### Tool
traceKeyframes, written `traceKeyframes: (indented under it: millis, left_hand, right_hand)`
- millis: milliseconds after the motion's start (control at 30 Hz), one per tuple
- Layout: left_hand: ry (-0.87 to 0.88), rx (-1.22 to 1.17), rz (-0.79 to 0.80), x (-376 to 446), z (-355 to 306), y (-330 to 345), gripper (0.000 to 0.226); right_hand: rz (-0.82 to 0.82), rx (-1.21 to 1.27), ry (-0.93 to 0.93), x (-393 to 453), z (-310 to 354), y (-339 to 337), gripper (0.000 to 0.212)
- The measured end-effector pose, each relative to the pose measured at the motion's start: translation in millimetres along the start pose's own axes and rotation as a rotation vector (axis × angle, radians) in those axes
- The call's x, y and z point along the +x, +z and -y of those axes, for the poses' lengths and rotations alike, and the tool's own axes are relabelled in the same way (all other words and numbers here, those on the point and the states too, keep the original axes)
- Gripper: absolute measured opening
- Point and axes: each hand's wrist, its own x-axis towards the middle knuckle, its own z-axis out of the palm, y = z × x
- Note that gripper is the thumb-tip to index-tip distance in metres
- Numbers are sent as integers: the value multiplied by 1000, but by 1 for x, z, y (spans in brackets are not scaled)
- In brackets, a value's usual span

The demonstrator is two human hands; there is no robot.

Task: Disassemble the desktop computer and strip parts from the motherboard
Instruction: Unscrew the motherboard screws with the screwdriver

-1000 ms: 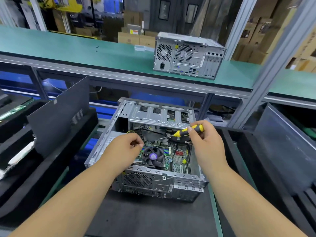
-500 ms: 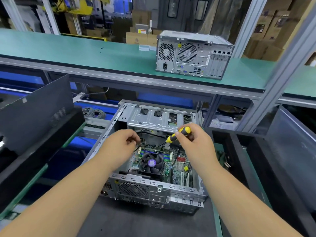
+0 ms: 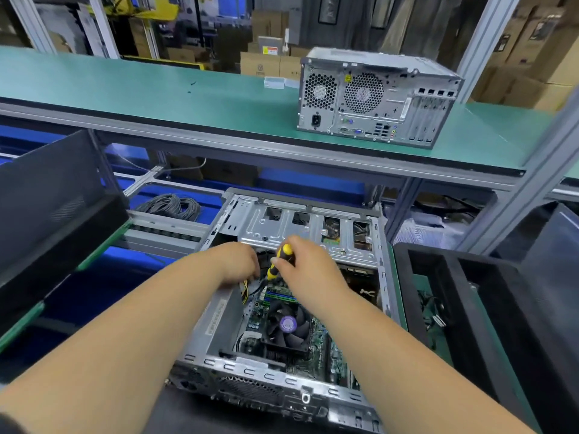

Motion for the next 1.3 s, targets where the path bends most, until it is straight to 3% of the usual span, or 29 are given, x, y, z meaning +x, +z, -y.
traceKeyframes:
  millis: [133,267,467,733,900,1133,1300]
  left_hand:
    - [-109,59,321,31,-4,3,27]
    - [-44,378,303,55,0,6,29]
    - [-74,93,578,76,21,11,27]
    - [-40,142,593,80,22,13,26]
    - [-9,320,540,78,15,11,24]
    - [-12,290,614,76,13,9,28]
    - [17,322,569,77,11,9,29]
  right_hand:
    - [49,-72,2,9,-4,20,20]
    - [79,-103,-41,14,-5,28,19]
    - [121,-157,-51,22,-7,31,18]
    - [119,-185,-75,18,-13,40,22]
    - [108,-177,-101,19,-13,42,20]
    - [119,-196,-157,20,-14,42,19]
    - [127,-184,-182,21,-14,42,18]
